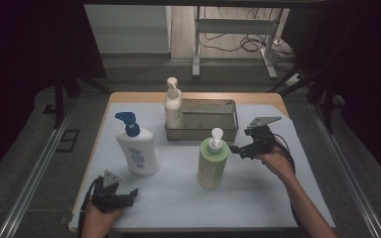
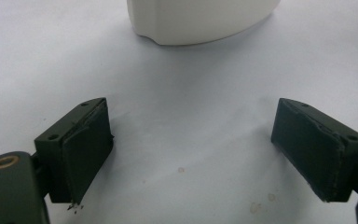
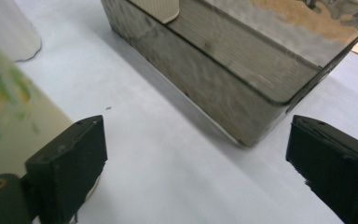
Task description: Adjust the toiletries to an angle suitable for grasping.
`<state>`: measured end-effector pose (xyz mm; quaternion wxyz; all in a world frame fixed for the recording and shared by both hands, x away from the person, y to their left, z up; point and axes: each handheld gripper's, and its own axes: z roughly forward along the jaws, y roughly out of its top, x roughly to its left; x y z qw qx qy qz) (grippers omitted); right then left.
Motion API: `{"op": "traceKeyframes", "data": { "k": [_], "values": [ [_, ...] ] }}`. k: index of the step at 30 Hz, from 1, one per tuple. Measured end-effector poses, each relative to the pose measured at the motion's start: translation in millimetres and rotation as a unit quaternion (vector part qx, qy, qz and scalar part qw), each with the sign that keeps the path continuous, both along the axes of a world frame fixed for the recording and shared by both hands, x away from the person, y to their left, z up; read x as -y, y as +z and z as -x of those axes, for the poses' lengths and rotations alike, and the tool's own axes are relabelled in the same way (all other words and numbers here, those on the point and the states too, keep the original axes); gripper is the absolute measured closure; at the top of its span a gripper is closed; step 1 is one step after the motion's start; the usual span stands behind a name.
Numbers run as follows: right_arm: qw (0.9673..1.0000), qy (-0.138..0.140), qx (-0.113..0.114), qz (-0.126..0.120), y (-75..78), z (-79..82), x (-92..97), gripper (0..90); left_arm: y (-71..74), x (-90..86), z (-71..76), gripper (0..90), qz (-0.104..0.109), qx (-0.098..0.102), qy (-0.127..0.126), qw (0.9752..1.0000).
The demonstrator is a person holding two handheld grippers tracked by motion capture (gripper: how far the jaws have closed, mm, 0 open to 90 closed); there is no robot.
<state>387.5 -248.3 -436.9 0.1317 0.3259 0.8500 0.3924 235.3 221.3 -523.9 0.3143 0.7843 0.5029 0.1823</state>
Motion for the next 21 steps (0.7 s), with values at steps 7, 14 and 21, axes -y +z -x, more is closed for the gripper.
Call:
{"op": "traceKeyframes", "data": {
  "k": [7,14,21],
  "values": [
    [0.9999,0.007,-0.004,-0.01,0.1,15.6,9.3,2.0,0.0,0.0,0.0,11.7,0.0,0.0,0.0,1.0],
    [0.9996,0.025,0.001,-0.014,-0.3,34.4,14.5,0.0,0.0,0.0,0.0,11.7,0.0,0.0,0.0,1.0],
    [0.9987,0.04,-0.002,-0.032,-1.1,53.3,13.4,0.0,0.0,0.0,0.1,11.7,0.0,0.0,0.0,1.0]
  ]
}}
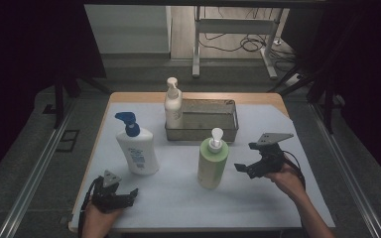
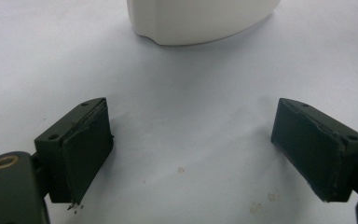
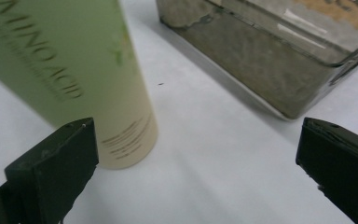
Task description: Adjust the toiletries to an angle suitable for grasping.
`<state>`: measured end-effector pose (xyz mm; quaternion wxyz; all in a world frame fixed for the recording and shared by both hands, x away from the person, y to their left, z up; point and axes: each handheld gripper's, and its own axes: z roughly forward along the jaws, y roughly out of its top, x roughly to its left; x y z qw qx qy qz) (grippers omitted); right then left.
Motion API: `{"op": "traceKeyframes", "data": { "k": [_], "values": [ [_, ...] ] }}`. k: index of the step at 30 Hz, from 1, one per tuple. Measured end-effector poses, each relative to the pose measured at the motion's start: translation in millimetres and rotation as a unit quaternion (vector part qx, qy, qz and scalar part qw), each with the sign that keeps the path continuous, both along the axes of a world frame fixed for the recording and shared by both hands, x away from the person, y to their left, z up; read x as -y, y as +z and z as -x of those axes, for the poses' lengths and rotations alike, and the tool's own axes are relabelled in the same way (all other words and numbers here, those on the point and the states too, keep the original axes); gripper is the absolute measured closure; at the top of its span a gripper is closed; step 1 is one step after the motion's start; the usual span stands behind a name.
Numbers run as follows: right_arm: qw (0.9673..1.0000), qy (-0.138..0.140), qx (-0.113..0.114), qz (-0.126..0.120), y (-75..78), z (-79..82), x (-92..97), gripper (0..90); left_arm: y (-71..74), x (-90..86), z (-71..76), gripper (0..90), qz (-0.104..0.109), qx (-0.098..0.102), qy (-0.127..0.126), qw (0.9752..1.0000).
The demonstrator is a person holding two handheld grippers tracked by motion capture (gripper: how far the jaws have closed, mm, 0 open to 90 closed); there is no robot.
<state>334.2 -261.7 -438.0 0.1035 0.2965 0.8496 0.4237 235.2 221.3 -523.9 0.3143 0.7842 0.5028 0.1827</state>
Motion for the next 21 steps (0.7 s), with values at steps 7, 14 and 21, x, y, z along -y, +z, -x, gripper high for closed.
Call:
{"op": "traceKeyframes", "data": {
  "k": [7,14,21],
  "values": [
    [0.9997,0.018,-0.014,-0.009,-0.8,13.4,-9.3,0.0,0.0,0.0,0.0,11.7,0.0,0.0,0.0,1.0],
    [0.9992,0.036,-0.007,-0.013,4.3,22.1,-25.3,0.0,0.0,-0.2,-0.1,11.7,-0.001,0.001,-0.001,1.0],
    [0.9985,0.053,-0.002,-0.015,8.1,25.7,-41.1,0.0,0.1,-0.3,-0.1,11.7,-0.001,0.001,-0.002,1.0]
  ]
}}
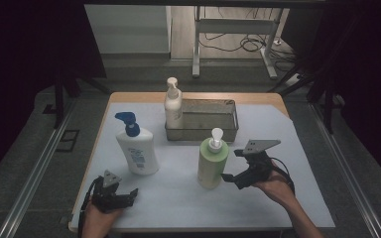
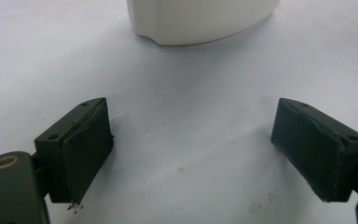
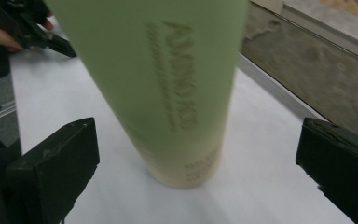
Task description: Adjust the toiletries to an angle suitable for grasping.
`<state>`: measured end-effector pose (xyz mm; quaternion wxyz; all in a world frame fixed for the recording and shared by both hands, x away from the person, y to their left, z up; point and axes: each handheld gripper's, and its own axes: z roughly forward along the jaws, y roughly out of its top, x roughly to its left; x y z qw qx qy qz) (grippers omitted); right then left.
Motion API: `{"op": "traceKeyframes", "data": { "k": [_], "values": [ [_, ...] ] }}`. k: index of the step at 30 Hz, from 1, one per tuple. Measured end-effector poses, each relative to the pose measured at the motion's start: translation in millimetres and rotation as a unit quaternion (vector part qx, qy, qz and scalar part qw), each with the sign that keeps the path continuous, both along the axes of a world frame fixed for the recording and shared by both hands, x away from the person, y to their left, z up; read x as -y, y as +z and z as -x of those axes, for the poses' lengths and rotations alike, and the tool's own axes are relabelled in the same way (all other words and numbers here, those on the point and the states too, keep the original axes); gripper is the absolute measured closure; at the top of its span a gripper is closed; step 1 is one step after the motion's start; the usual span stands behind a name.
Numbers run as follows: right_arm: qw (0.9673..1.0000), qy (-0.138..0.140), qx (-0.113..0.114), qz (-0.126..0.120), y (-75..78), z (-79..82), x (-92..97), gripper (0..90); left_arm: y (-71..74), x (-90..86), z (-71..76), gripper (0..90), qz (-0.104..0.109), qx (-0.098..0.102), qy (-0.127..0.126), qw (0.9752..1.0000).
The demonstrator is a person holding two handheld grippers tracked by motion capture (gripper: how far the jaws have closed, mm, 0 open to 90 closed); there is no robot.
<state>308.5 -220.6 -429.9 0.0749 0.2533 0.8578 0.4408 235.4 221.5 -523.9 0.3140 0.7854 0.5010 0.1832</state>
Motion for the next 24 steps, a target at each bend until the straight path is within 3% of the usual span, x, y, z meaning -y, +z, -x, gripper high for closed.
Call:
{"op": "traceKeyframes", "data": {
  "k": [24],
  "values": [
    [0.9995,0.013,0.027,-0.007,0.9,-5.9,-39.6,4.7,-0.2,0.3,0.0,11.7,0.002,0.001,0.001,1.0]
  ]
}}
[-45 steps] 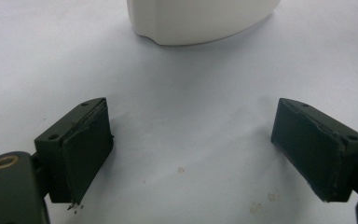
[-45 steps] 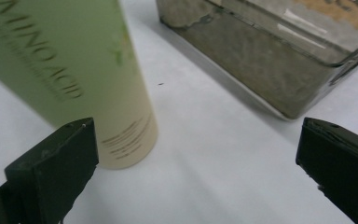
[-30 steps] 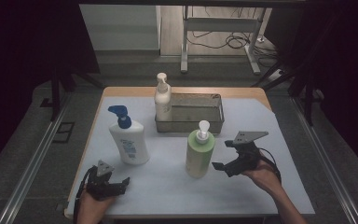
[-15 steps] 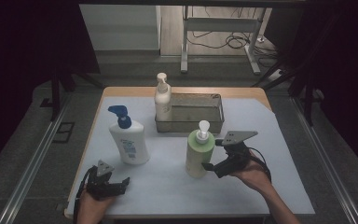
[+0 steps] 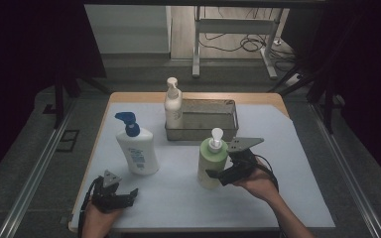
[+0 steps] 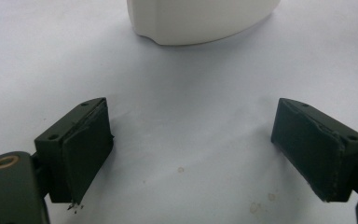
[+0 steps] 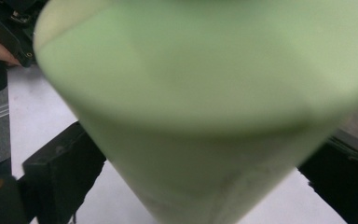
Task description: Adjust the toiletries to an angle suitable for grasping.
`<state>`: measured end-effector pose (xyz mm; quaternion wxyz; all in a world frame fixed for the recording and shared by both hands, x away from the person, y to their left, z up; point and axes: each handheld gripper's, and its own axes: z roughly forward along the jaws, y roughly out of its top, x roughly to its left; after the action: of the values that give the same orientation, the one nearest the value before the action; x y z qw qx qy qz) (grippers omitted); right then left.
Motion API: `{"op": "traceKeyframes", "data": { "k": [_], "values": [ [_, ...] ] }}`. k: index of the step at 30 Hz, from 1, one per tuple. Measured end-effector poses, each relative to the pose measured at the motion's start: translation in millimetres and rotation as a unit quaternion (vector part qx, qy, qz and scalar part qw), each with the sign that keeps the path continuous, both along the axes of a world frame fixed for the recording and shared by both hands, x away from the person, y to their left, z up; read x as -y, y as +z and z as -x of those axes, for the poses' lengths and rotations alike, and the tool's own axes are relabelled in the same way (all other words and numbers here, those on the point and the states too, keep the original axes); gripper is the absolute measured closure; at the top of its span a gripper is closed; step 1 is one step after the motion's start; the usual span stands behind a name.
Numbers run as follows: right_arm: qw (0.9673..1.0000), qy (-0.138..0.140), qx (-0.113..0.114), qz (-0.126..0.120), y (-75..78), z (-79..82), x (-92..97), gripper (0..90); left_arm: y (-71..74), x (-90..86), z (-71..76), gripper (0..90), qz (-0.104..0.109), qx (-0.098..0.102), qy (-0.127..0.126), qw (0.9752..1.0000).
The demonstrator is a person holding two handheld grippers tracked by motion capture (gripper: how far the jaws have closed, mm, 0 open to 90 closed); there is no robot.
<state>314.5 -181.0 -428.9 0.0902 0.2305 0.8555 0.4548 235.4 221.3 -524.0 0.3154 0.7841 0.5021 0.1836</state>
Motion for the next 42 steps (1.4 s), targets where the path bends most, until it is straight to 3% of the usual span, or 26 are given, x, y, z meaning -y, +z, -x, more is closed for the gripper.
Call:
{"op": "traceKeyframes", "data": {
  "k": [3,10,26,42],
  "values": [
    [0.9999,0.008,0.015,0.003,0.6,0.6,-3.2,7.0,0.0,0.0,0.0,11.7,0.0,0.0,0.0,1.0],
    [0.9999,0.004,0.012,0.002,0.2,-2.1,-4.2,11.4,0.0,0.0,0.0,11.7,0.0,0.0,0.0,1.0],
    [0.9992,-0.013,0.017,0.033,7.3,4.3,-9.7,12.8,0.0,0.1,0.0,11.7,0.001,-0.001,0.001,1.0],
    [0.9993,-0.029,0.02,0.014,32.9,-5.4,-9.9,12.8,0.0,0.1,0.0,11.7,0.001,-0.001,0.001,1.0]
  ]
}}
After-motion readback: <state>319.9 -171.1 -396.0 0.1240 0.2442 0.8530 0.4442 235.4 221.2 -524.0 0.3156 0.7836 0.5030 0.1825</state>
